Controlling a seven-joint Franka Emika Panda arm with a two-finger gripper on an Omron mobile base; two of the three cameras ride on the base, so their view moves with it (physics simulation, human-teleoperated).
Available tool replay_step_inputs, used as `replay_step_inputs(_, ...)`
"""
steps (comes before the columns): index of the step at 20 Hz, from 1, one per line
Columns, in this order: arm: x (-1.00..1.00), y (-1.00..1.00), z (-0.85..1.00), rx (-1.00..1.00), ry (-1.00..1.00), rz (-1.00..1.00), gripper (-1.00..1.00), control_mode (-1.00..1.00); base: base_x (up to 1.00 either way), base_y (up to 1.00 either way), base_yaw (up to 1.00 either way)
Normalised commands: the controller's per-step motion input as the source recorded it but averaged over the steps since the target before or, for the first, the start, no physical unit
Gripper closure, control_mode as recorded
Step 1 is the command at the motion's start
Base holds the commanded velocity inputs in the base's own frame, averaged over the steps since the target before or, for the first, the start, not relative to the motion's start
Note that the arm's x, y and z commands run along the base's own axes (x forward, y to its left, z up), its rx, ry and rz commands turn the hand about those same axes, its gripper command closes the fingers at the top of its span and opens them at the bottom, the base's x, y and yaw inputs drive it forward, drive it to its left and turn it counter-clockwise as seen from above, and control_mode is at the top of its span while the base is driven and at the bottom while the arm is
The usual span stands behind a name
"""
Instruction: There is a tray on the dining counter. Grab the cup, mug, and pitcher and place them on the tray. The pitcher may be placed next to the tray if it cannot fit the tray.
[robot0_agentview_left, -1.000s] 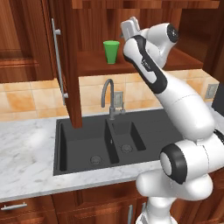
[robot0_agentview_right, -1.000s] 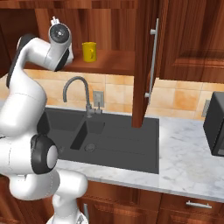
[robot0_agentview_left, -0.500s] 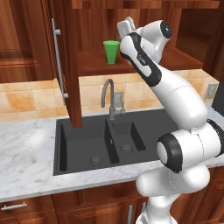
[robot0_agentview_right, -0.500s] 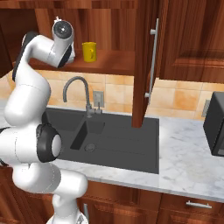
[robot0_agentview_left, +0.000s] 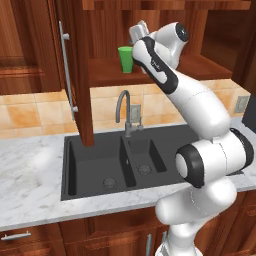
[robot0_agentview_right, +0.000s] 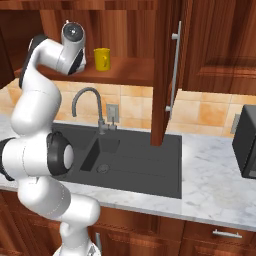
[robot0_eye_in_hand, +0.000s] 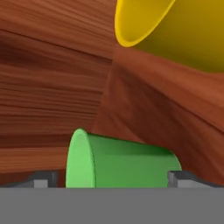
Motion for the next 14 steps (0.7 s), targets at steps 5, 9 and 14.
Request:
replay_step_inputs(5, 0.25, 0.00, -0.02, 0.00, 0.03, 0.00, -1.00, -1.00, 0.00, 0.00, 0.00)
replay_step_inputs(9, 0.23, 0.00, 0.00, 0.00, 0.04, 0.00, -1.00, -1.00, 0.00, 0.00, 0.00)
replay_step_inputs(14, 0.07, 0.03, -0.13, 0.00, 0.05, 0.00, -1.00, -1.00, 0.00, 0.00, 0.00)
